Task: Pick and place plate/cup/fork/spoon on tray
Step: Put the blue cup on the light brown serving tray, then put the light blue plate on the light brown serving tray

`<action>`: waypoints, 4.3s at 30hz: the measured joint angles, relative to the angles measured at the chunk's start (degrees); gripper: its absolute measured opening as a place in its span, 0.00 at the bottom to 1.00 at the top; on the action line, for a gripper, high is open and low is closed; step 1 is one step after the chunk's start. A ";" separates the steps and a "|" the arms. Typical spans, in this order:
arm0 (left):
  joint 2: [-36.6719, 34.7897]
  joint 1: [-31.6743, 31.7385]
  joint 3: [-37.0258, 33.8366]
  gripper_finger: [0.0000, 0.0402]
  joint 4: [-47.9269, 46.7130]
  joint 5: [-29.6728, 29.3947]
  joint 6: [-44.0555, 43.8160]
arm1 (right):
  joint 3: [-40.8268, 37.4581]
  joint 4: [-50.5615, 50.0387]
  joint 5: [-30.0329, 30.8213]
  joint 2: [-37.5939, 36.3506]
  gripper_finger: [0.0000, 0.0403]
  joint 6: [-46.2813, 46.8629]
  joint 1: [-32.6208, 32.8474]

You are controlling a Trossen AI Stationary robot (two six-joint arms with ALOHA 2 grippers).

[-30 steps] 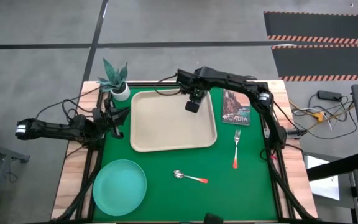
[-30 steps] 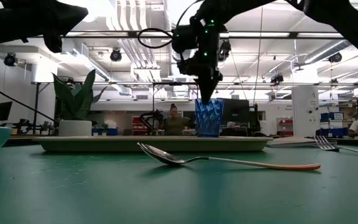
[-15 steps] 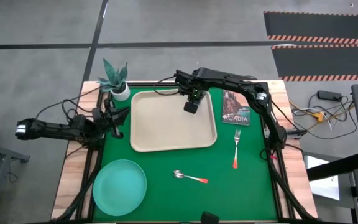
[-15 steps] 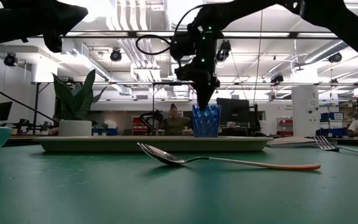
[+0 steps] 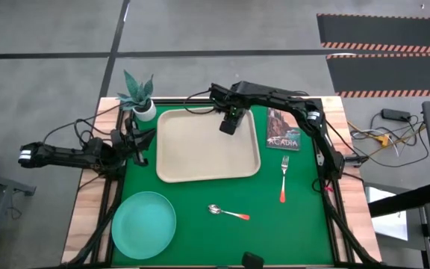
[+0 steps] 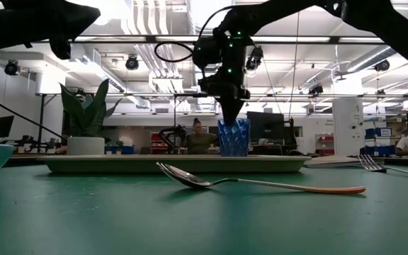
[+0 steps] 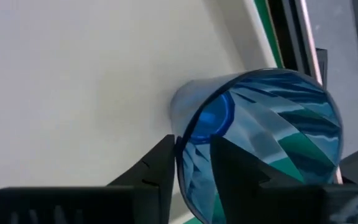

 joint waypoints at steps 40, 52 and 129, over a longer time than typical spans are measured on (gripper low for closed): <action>0.24 0.00 -0.08 0.03 0.03 0.01 -0.03 | -20.68 14.39 10.45 -10.03 0.02 0.78 4.86; 0.08 0.00 -0.10 0.03 0.01 0.01 -0.02 | -20.68 15.87 10.07 -12.00 0.02 0.40 6.32; 75.93 -44.56 72.26 0.00 -91.33 24.68 -123.63 | -83.73 92.86 -6.21 -71.06 0.02 -18.05 24.90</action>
